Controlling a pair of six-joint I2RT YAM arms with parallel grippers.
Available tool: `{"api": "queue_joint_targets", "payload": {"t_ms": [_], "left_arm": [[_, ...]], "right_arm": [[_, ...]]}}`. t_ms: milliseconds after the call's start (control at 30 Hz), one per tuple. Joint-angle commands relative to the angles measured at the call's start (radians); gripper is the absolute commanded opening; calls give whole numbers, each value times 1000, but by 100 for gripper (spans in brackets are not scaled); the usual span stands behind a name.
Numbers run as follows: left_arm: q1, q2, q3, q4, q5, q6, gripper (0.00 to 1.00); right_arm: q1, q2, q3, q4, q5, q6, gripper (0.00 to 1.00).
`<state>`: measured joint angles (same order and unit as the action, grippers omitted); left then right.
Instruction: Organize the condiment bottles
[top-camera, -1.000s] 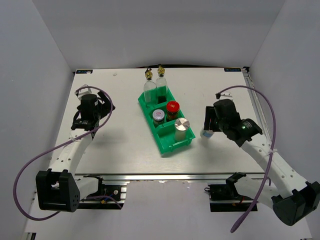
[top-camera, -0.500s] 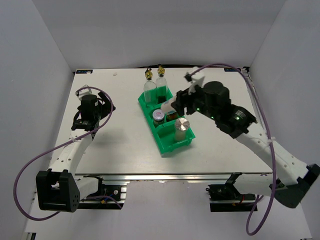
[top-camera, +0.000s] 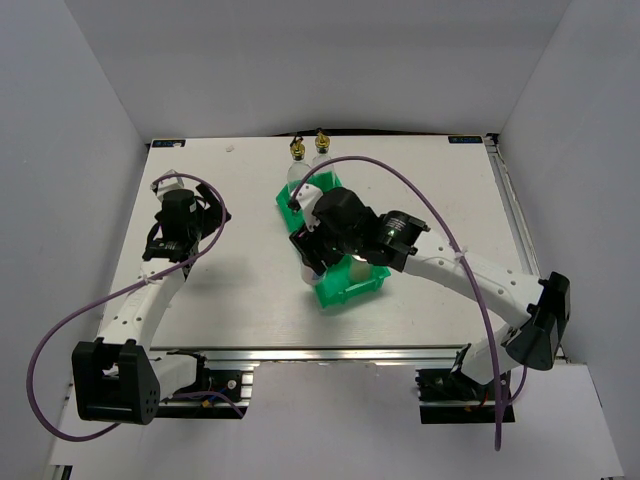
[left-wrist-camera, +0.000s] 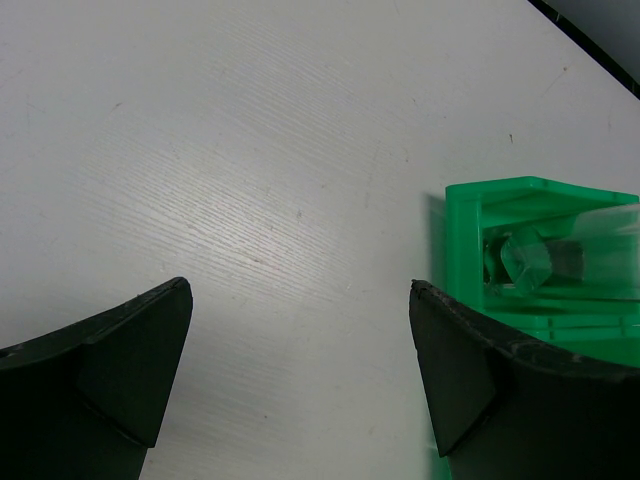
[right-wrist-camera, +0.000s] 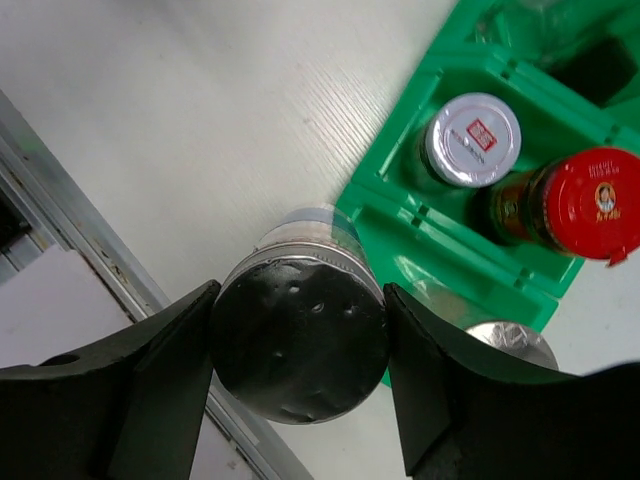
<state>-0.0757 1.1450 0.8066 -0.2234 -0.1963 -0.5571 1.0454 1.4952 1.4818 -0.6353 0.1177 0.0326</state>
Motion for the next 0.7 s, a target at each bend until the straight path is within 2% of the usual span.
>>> {"api": "queue_joint_targets", "payload": {"t_ms": [0,100,667], "left_arm": [[4,-33,-6,18,11,10,98],[2,-34,-7,18,14,10,98],[4,-25,-10,22,37,10,98]], "right_arm": [[-2,-6,-12,16,72,42,12],[-2,-18,-46,25,118,66,12],[-45,-35,-160,72,161,107,15]]}}
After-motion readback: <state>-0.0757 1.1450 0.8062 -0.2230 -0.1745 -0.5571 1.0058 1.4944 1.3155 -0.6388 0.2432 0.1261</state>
